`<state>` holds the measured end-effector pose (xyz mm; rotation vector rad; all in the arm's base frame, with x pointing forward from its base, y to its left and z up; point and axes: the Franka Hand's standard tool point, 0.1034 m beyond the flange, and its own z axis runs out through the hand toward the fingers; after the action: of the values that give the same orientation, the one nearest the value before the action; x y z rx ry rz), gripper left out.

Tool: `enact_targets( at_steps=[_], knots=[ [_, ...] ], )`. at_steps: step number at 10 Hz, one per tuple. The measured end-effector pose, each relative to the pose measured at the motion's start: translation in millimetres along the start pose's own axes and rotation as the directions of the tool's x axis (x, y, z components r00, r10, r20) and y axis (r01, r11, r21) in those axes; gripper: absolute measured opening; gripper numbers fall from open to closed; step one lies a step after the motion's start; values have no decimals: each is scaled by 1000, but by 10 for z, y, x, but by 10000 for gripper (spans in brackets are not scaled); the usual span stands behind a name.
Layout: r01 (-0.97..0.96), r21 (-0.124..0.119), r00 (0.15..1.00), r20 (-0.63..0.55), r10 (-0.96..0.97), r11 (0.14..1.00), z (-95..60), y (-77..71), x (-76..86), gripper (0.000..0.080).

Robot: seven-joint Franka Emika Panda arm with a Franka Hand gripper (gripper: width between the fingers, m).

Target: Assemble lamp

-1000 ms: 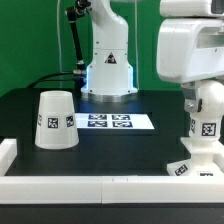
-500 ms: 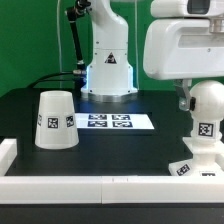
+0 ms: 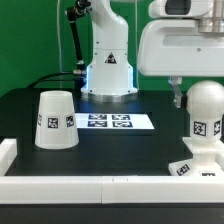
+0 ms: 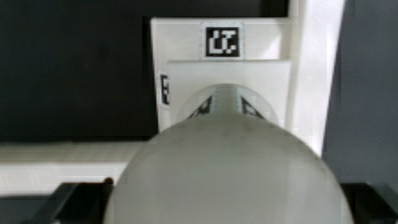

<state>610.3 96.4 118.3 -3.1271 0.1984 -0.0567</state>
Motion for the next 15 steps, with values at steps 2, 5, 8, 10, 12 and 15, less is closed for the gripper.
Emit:
enact_targets(
  at_steps=[2, 5, 8, 10, 12, 15],
  knots=[
    [-238, 6, 971, 7, 238, 971, 6, 0, -9, 579],
    [-489, 1, 872, 24, 489, 872, 12, -18, -35, 579],
    [-685, 1, 727, 59, 684, 729, 14, -15, -36, 579],
    [-822, -3, 566, 101, 818, 569, 17, -28, -48, 579],
    [-874, -7, 482, 114, 869, 485, 21, -44, -54, 579],
    [-821, 3, 567, 114, 815, 571, 17, -57, -56, 696]
  ],
)
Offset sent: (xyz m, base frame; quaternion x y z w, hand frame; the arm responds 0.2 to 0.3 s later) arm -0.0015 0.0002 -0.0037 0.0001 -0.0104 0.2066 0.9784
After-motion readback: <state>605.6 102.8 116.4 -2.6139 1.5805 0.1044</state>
